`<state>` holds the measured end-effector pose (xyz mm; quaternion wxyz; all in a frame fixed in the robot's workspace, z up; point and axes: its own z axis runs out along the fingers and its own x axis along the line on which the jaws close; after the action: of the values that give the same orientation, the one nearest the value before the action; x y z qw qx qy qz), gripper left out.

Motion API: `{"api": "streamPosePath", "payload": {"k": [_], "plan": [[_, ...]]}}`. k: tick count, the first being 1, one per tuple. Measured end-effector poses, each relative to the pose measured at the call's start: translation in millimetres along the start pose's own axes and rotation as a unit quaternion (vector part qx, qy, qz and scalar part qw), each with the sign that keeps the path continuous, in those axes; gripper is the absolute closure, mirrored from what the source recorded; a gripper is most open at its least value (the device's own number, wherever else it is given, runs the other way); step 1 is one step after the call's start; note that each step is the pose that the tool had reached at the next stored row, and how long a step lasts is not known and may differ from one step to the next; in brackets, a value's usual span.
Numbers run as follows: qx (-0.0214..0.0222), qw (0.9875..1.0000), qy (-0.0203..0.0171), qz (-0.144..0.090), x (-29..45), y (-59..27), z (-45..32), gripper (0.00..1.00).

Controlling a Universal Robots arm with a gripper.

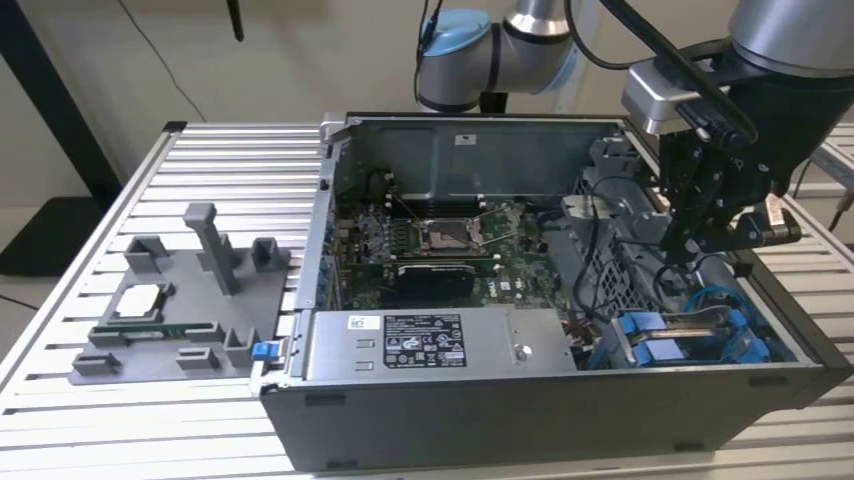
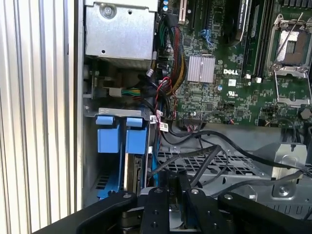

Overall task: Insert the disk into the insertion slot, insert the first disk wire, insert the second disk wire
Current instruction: 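Insert the first disk wire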

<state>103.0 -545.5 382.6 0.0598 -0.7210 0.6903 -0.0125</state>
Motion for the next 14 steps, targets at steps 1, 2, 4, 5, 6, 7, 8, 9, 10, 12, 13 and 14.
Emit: {"api": "streamPosePath", "payload": {"k": [1,2,4,5,6,7,8,9,10,12,13,14], "plan": [[0.0,1.0,0.0,0.0,0.0,0.0,0.0,1.0],[0.0,1.0,0.0,0.0,0.0,0.0,0.1,1.0],[0.0,1.0,0.0,0.0,0.0,0.0,0.1,1.0],[0.0,1.0,0.0,0.0,0.0,0.0,0.1,1.0],[0.0,1.0,-0.0001,0.0,0.1,0.0,0.2,1.0],[0.0,1.0,-0.0001,0.0,0.2,0.1,0.3,1.0],[0.0,1.0,-0.0002,0.0,0.5,0.1,0.4,1.0],[0.0,1.0,-0.0001,0.0,0.9,0.1,0.4,1.0],[0.0,1.0,0.0,0.0,1.4,0.2,0.5,1.0],[0.0,1.0,0.0,0.0,3.1,0.2,0.8,1.0],[0.0,1.0,0.0,0.0,4.2,0.3,0.9,1.0],[-0.0001,1.0,0.0,0.0,5.4,0.4,1.0,1.0]]}}
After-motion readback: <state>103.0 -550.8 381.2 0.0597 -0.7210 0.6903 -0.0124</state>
